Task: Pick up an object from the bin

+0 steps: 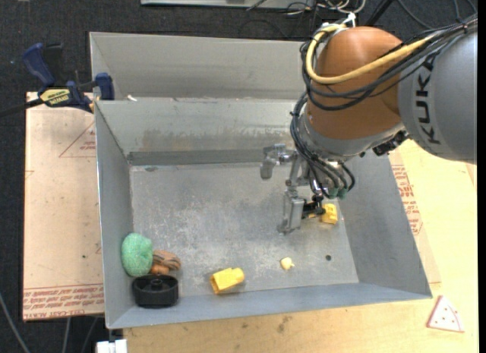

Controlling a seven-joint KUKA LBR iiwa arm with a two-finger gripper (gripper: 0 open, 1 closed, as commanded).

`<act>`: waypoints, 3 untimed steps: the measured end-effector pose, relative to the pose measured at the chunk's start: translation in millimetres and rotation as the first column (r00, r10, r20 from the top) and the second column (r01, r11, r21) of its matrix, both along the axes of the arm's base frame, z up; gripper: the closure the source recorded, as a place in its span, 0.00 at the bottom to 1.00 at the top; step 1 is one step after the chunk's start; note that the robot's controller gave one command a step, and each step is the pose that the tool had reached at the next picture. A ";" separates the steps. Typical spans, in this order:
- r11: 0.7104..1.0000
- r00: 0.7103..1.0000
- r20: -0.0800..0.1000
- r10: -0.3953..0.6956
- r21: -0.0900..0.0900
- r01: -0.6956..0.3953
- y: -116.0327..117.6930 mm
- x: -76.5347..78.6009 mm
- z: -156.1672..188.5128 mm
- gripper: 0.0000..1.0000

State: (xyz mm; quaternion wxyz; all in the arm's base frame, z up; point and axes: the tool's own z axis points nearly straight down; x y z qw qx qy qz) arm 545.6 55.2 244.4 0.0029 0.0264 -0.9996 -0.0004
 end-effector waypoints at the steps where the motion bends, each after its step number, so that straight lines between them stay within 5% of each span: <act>1: 1.000 1.000 0.022 -0.011 0.001 0.011 -9.6 16.4 17.0 0.00; 3: 1.000 1.000 0.004 -0.024 -0.002 0.024 -88.7 8.7 -19.3 0.00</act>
Offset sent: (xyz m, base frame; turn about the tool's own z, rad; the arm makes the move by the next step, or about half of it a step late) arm 0.0033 -0.0866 -0.0310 -0.0158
